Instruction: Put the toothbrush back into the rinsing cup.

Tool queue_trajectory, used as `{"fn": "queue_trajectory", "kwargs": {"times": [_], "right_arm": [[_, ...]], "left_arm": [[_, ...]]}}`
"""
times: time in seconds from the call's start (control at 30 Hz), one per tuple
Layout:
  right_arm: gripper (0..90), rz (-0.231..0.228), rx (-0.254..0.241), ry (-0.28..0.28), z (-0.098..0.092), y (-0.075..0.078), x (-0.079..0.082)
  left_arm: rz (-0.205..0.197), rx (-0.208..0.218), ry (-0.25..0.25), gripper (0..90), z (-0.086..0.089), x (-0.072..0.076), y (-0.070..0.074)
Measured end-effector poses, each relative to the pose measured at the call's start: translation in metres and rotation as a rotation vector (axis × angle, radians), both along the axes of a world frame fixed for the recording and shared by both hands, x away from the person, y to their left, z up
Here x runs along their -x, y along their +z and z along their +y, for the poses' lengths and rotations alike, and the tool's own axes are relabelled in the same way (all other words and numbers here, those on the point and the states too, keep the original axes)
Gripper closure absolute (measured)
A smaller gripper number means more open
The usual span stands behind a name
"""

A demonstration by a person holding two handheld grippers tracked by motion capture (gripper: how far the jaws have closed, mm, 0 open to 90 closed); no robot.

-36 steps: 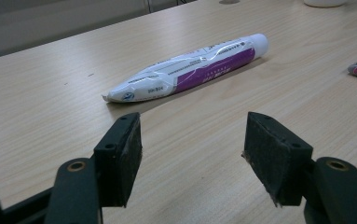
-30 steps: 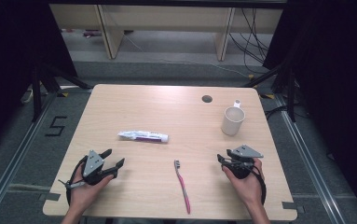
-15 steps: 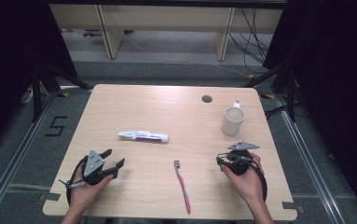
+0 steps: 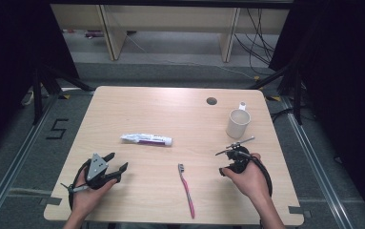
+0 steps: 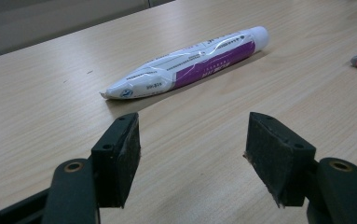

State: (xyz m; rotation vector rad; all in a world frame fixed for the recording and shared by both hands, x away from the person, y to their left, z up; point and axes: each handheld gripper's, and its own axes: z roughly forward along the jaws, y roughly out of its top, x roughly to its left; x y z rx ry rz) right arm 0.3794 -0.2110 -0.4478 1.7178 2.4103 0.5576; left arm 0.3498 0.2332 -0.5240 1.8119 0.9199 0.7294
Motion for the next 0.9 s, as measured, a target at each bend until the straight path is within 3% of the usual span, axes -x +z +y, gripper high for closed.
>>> {"fn": "queue_trajectory", "kwargs": {"times": [0.03, 0.13, 0.23, 0.33, 0.43, 0.6, 0.73, 0.77, 0.9], "right_arm": [[52.3, 0.012, 0.020, 0.017, 0.001, 0.001, -0.001], [52.8, 0.078, 0.001, 0.019, 0.009, 0.003, -0.002], [55.1, 0.150, 0.016, 0.028, 0.017, 0.003, -0.003], [57.3, 0.194, 0.016, 0.042, 0.024, 0.003, -0.004], [58.0, 0.217, 0.045, 0.074, 0.033, 0.002, -0.004], [58.8, 0.254, 0.052, 0.094, 0.047, 0.001, -0.002], [59.1, 0.253, 0.052, 0.121, 0.066, 0.000, -0.001], [59.2, 0.245, 0.050, 0.154, 0.070, -0.001, -0.002], [59.8, 0.265, 0.055, 0.157, 0.088, -0.002, 0.000]], "left_arm": [[0.000, -0.003, 0.004, 35.0, 0.000, 0.000, 0.000], [0.000, 0.002, -0.001, 35.0, 0.000, 0.000, 0.000], [-0.001, 0.003, -0.001, 35.0, 0.000, 0.000, 0.000], [0.002, -0.005, 0.001, 35.0, 0.000, 0.000, 0.000], [0.002, -0.007, 0.001, 35.0, 0.000, 0.000, 0.000], [0.006, -0.009, -0.003, 35.0, 0.000, 0.000, 0.000], [0.001, -0.007, -0.002, 34.9, 0.000, 0.000, 0.000], [0.001, -0.007, -0.001, 34.9, 0.000, 0.000, 0.000], [-0.005, -0.006, 0.000, 34.9, -0.001, 0.000, 0.000]]}}
